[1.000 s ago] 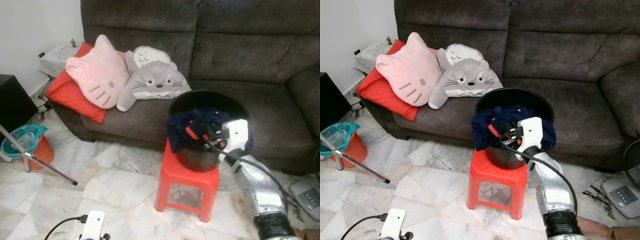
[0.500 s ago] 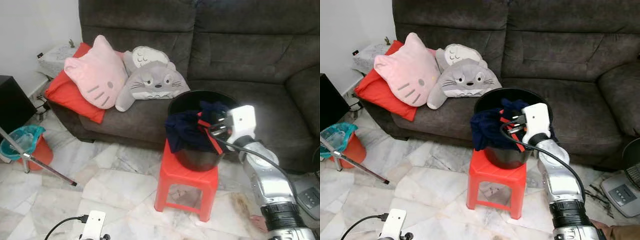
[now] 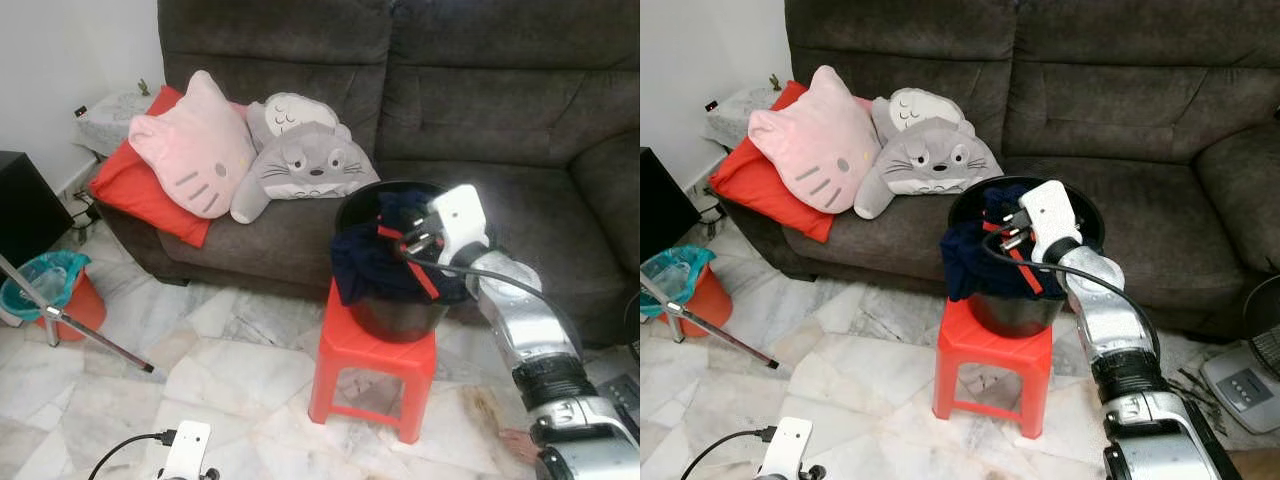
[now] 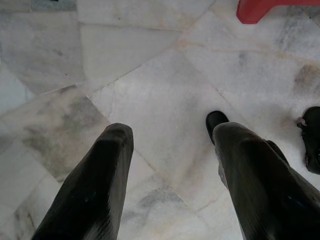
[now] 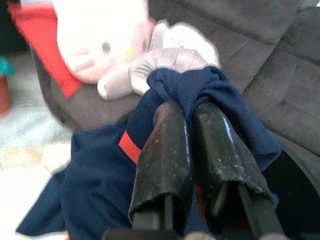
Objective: Hang hanger
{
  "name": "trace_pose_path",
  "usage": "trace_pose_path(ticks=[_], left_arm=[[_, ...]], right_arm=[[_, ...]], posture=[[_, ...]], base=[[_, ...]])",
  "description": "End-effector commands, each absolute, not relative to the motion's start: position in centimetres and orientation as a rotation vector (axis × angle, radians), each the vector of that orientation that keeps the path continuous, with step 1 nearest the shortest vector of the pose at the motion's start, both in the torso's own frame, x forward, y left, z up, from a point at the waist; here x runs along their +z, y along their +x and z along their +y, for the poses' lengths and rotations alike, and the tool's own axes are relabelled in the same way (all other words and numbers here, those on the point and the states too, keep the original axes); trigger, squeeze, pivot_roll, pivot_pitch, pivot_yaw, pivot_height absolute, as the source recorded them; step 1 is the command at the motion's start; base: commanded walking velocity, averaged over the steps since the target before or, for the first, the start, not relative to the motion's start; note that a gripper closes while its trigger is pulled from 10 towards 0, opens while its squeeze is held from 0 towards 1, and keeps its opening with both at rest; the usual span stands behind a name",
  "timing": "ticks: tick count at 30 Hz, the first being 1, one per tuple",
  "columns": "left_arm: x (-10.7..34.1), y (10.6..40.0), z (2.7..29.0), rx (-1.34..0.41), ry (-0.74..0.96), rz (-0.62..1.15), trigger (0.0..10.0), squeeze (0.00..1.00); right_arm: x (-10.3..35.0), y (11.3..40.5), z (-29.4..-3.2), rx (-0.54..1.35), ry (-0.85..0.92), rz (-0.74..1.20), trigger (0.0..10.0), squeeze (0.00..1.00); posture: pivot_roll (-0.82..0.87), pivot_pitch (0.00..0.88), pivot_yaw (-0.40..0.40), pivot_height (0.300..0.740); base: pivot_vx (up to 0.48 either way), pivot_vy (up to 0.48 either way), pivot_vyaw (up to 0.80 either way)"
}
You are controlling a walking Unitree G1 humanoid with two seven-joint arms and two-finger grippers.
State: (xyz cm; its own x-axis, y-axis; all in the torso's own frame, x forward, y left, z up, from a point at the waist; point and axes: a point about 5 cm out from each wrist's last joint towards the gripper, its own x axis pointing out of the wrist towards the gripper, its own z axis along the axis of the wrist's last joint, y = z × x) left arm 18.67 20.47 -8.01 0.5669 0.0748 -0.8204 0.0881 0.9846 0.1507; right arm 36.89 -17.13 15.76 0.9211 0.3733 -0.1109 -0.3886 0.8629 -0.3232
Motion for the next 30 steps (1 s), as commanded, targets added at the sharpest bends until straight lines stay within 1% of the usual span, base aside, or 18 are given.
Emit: trace_pose_path(ticks=[1, 5, 11, 12, 20, 21, 22, 26, 30], left_arm=[[-8.1, 18.4, 20.9, -0.003, 0.194, 0.983, 10.0, 0.00], [-8.1, 18.4, 20.9, -0.003, 0.196, 0.983, 10.0, 0.00], [-8.1, 18.4, 20.9, -0.003, 0.196, 0.983, 10.0, 0.00], [-8.1, 18.4, 20.9, -0.002, 0.195, 0.984, 10.0, 0.00], [-8.1, 18.4, 20.9, -0.011, 0.196, 0.992, 10.0, 0.00], [-8.1, 18.4, 20.9, -0.011, 0.196, 0.992, 10.0, 0.00], [-8.1, 18.4, 20.9, -0.011, 0.197, 0.993, 10.0, 0.00], [-8.1, 18.3, 20.9, -0.011, 0.198, 0.993, 10.0, 0.00], [-8.1, 18.3, 21.0, -0.012, 0.199, 0.994, 10.0, 0.00]], right_arm=[[16.1, 37.4, -17.0, 0.401, -0.384, 0.039, 0.0, 0.00], [16.0, 38.2, -16.3, 0.440, -0.393, 0.063, 0.0, 0.00], [15.0, 38.0, -15.5, 0.512, -0.426, 0.094, 0.0, 0.00], [14.8, 38.0, -15.3, 0.505, -0.435, 0.095, 10.0, 0.00], [14.2, 38.0, -15.2, 0.476, -0.417, 0.107, 10.0, 0.00], [14.1, 38.0, -15.1, 0.484, -0.411, 0.104, 10.0, 0.78], [14.1, 38.0, -15.1, 0.485, -0.409, 0.102, 10.0, 1.00], [14.5, 38.0, -14.8, 0.487, -0.416, 0.077, 10.0, 1.00], [15.4, 38.2, -14.7, 0.445, -0.392, 0.037, 10.0, 1.00]], posture=[[-0.21, 0.000, 0.082, 0.740], [-0.21, 0.000, 0.080, 0.740], [-0.20, 0.000, 0.079, 0.740], [-0.20, 0.000, 0.079, 0.740], [-0.21, 0.000, 0.081, 0.740], [-0.21, 0.000, 0.081, 0.740], [-0.21, 0.000, 0.081, 0.740], [-0.20, 0.000, 0.081, 0.740], [-0.21, 0.000, 0.083, 0.740]], base=[[0.000, 0.000, 0.00], [0.000, 0.000, 0.00], [0.000, 0.000, 0.00], [0.000, 0.000, 0.00], [0.000, 0.000, 0.00], [0.000, 0.000, 0.00], [0.000, 0.000, 0.00], [0.000, 0.000, 0.00], [0.000, 0.000, 0.00]])
